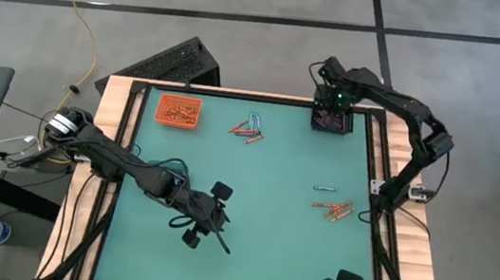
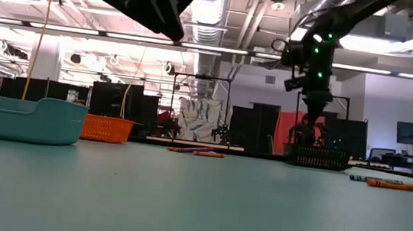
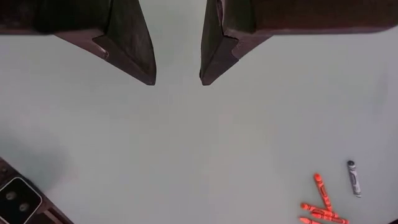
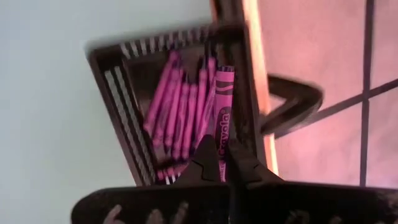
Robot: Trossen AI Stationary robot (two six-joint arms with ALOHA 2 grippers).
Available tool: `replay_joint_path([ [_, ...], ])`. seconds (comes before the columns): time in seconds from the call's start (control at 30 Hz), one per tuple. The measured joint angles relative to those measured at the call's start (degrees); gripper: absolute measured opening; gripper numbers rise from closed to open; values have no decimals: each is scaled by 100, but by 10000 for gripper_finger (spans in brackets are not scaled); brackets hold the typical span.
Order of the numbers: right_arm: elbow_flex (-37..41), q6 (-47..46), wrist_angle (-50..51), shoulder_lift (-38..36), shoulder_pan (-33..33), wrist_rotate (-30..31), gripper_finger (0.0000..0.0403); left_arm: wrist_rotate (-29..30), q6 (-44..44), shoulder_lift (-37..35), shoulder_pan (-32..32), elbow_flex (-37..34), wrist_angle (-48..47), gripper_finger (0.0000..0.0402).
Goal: Sort crayons
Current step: Put the purple crayon into the black basket, then put the blue crayon into the blue bin
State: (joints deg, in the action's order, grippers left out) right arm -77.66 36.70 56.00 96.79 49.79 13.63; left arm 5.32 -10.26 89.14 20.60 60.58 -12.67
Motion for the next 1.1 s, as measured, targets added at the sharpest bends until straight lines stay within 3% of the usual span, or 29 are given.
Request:
replay_joint_path([
  [0.37,742,242,-497,2,176,18,15,288,-79,0,-13,0,128,117],
  [0.7,834,66,-727,-5,71,44,110,290,215,0,-15,0,203,117],
  [0.83,834,-169,-687,-117,-27,444,150,294,255,0,-15,0,197,117],
  [1.1,834,-513,-586,-799,-378,551,166,403,260,0,-13,0,155,117],
])
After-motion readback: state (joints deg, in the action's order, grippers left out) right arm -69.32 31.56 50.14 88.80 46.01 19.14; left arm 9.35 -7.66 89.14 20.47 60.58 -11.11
